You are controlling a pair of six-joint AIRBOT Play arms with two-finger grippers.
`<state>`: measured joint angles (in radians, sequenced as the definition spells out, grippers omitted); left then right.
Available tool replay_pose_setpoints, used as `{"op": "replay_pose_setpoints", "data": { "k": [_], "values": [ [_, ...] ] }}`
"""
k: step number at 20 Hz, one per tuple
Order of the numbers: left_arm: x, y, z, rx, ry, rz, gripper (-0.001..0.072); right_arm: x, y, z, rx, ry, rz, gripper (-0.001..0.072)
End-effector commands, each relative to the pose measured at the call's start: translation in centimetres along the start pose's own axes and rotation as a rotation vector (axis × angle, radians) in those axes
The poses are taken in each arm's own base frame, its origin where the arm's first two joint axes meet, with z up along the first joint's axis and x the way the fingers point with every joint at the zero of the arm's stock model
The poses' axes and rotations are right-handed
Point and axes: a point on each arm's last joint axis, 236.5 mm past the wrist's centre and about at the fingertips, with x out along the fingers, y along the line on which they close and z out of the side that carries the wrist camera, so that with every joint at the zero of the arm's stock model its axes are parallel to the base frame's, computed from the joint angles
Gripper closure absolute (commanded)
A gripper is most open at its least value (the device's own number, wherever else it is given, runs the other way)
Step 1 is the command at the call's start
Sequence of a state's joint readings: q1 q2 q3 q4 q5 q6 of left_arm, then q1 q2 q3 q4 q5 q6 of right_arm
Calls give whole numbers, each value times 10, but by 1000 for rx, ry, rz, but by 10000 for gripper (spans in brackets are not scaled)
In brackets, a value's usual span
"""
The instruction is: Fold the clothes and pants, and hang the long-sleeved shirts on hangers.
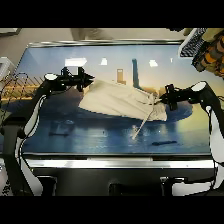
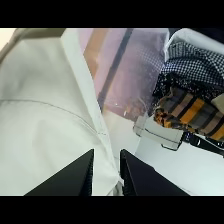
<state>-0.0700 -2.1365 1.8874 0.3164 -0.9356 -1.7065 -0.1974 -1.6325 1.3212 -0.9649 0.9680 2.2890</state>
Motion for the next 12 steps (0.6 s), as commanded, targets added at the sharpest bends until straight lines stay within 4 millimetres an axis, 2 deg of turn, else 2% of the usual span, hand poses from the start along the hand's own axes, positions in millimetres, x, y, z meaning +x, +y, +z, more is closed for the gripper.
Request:
{"op": "replay_pose_setpoints", "data": {
  "k": [1, 4, 6, 7, 8, 9, 11, 12],
  "values": [
    [-10, 2, 13, -5, -23, -6, 504, 0, 8, 9, 83, -35, 34, 676],
    [-23, 2, 15, 36, 4, -7, 504, -12, 2, 15, 68, -58, 12, 677],
    [-35, 3, 17, 54, 23, -9, 504, -27, -15, 25, 67, -89, -50, 676],
    [-41, 3, 17, 63, 34, -10, 503, -34, -24, 30, 68, -102, -81, 644],
    [-47, 3, 16, 70, 46, -12, 458, -41, -33, 35, 75, -109, -108, 528],
    [-52, 3, 15, 74, 57, -8, 441, -45, -42, 39, 81, -110, -132, 497],
    [-64, 6, 15, 106, 72, 15, 440, -48, -49, 43, 69, -111, -151, 489],
    [-68, 9, 13, 124, 80, 38, 439, -48, -49, 44, 60, -112, -151, 374]
  ]
}}
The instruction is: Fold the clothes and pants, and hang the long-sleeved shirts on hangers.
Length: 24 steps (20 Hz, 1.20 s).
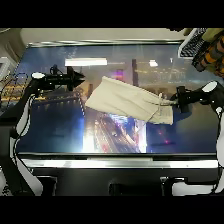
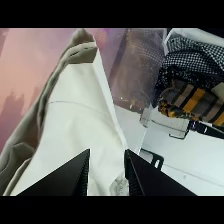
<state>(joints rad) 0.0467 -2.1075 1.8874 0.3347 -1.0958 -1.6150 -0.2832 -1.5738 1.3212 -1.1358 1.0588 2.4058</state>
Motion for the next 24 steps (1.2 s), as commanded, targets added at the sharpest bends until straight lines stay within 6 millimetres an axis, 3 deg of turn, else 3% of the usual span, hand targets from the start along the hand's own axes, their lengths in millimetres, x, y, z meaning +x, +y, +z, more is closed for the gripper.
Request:
{"op": "replay_pose_setpoints", "data": {
  "k": [1, 2, 6, 8, 10, 13, 15, 17, 20, 24],
  "values": [
    [-20, 9, -7, 61, 48, 62, 439, -6, -14, 7, -23, -9, -44, 185],
    [-25, 10, -10, 74, 59, 79, 438, -8, -13, 9, -49, -9, -38, 111],
    [-63, 15, -5, 149, 49, 169, 438, -49, -15, 39, -277, -6, 75, 111],
    [-83, 14, -6, 230, 52, 211, 438, -69, -34, 44, -448, 65, 116, 111],
    [-97, 12, -9, 320, 62, 256, 438, -72, -52, 39, -644, 121, 116, 109],
    [-109, 11, -12, 392, 62, 316, 438, -61, -54, 16, -829, 182, 174, 51],
    [-110, 9, -12, 411, 61, 314, 438, -54, -45, 2, -843, 224, 268, 41],
    [-110, 9, -13, 411, 61, 314, 438, -45, -48, -5, -846, 273, 300, 28],
    [-109, 9, -13, 411, 63, 313, 438, -25, -59, -5, -824, 296, 277, 28],
    [-105, 8, -17, 418, 73, 317, 438, 12, -71, -4, -889, 230, 96, 28]
  ]
}}
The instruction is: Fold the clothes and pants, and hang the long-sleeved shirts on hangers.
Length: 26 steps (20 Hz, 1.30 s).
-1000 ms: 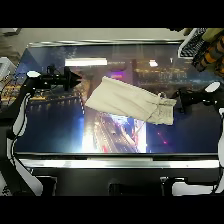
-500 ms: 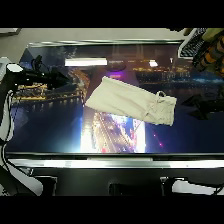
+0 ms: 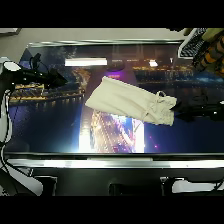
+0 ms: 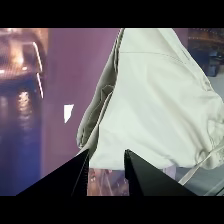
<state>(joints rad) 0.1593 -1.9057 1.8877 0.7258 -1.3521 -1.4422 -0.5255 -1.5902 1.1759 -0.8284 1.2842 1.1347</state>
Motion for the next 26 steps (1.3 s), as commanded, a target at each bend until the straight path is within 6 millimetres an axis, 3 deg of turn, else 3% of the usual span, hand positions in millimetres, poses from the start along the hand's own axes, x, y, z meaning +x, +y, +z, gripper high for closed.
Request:
{"op": "replay_pose_setpoints", "data": {
  "k": [1, 4, 9, 14, 21, 22, 23, 26],
  "values": [
    [3, -3, -3, 11, 9, 3, 438, 23, -25, 1, 0, 0, -190, 28],
    [6, -5, -5, 18, 16, 4, 438, 22, -42, 6, 43, -26, -280, 28],
    [9, -4, -6, 23, 22, 15, 438, 24, -36, 18, 74, -77, -249, 28],
    [10, -2, -7, 26, 27, 23, 438, 52, -19, 11, 121, -21, -96, 29],
    [11, 1, -8, 27, 30, 36, 438, 78, -16, 0, 144, 39, -70, 72],
    [11, 1, -8, 27, 30, 36, 438, 81, -15, -1, 137, 44, -73, 187],
    [11, 1, -8, 27, 30, 36, 438, 82, -16, 0, 131, 40, -82, 253],
    [11, 1, -8, 19, 30, 36, 438, 83, -14, 1, 138, 37, -82, 604]
  ]
}}
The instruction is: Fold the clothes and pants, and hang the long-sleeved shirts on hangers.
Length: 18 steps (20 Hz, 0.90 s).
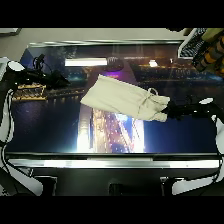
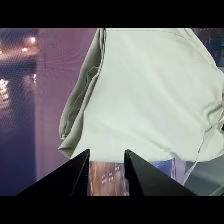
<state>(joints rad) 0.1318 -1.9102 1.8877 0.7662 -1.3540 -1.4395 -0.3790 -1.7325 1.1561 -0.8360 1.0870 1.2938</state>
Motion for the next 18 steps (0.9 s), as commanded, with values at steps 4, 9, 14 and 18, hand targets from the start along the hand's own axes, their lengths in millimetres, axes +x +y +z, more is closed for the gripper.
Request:
{"op": "replay_pose_setpoints", "data": {
  "k": [4, 9, 14, 18],
  "values": [
    [-3, 18, -12, -68, 44, 86, 438, -3, 6, -24, 5, 96, 3, 675],
    [-7, 25, -40, -89, 127, 130, 438, -22, -3, -89, -45, 380, -38, 676],
    [-6, 60, -91, -103, 133, 230, 438, -45, -1, -85, -91, 324, -102, 676],
    [25, 30, -69, -54, -3, 31, 265, -55, 1, -88, -79, 316, -125, 676]
  ]
}}
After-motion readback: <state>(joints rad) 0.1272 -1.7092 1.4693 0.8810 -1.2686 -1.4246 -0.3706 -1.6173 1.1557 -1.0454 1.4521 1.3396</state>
